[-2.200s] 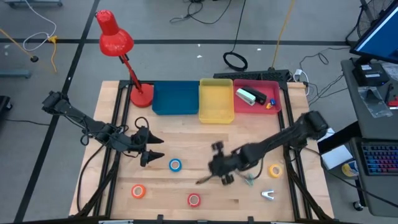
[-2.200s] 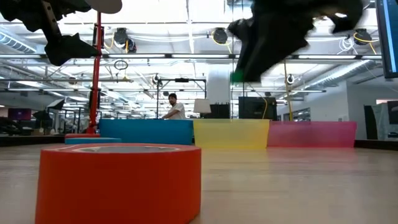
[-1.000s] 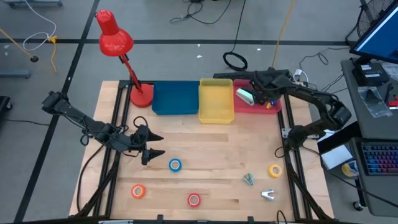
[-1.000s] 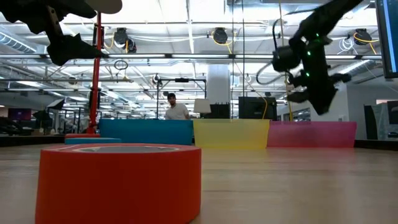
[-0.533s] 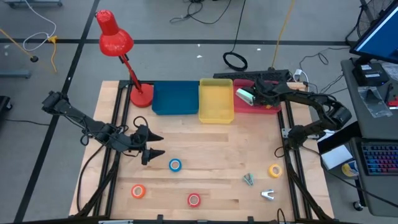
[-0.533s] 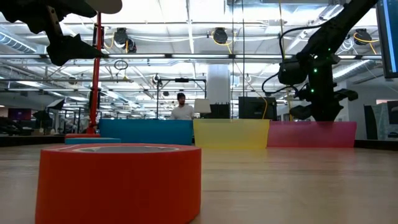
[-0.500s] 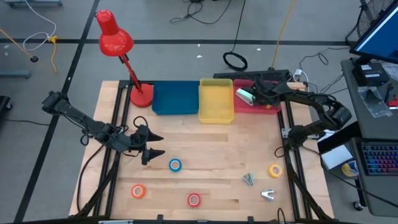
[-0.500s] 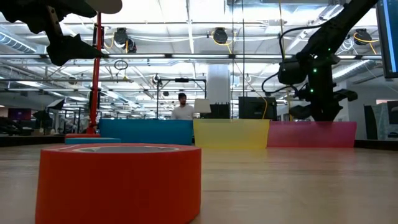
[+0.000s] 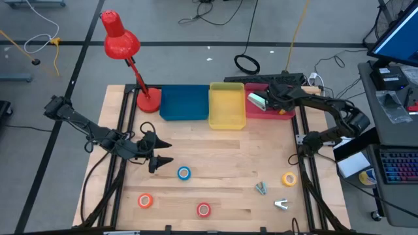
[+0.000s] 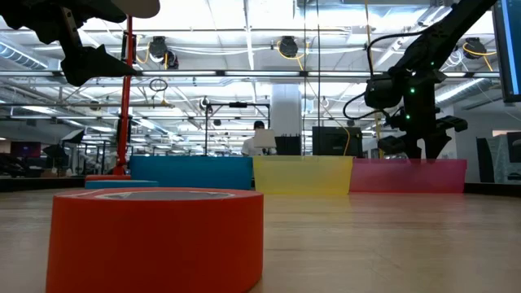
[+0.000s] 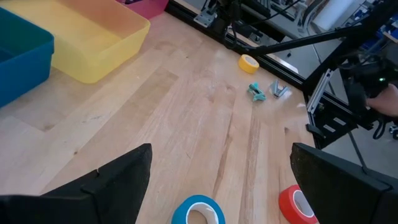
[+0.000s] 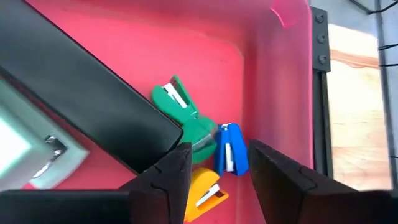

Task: Pick and place Stapler, Stapler remover, tape
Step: Put the yellow tape into the blue bin

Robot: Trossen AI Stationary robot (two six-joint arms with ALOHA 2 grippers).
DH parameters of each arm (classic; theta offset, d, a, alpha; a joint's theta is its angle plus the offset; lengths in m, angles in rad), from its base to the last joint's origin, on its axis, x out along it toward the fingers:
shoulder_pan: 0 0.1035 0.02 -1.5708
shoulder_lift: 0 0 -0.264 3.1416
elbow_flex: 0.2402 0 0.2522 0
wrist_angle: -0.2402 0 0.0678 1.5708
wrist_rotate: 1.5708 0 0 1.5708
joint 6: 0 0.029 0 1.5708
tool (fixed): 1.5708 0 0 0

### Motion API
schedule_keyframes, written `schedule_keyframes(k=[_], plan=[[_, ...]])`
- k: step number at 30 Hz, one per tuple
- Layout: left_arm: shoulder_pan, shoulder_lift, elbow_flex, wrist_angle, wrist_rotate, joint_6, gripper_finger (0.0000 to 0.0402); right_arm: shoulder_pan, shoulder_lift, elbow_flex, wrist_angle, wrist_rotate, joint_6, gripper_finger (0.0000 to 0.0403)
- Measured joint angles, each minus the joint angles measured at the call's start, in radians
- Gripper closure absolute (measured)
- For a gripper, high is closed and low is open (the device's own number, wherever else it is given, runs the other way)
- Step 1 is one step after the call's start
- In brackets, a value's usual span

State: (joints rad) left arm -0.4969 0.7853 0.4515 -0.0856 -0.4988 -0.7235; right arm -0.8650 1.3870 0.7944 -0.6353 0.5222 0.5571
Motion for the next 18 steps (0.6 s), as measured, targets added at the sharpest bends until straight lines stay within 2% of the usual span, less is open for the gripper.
schedule_keyframes(k=[4,9,13,18], plan=[[0.0,0.0,0.0,0.005,0.0,0.0,0.0023,0.0,-0.047,0.0,0.0,-0.088,0.023,0.0258],[0.0,0.0,0.0,0.033,0.001,0.001,0.0023,0.027,-0.151,0.0,-0.014,-0.314,0.067,0.0274],[0.0,0.0,0.0,0.044,0.002,0.001,0.0023,0.103,-0.258,0.0,-0.062,-0.449,0.073,0.0288],[0.0,0.0,0.0,0.069,0.002,0.001,0.0023,0.252,-0.406,0.0,-0.144,-0.61,0.155,0.0307]])
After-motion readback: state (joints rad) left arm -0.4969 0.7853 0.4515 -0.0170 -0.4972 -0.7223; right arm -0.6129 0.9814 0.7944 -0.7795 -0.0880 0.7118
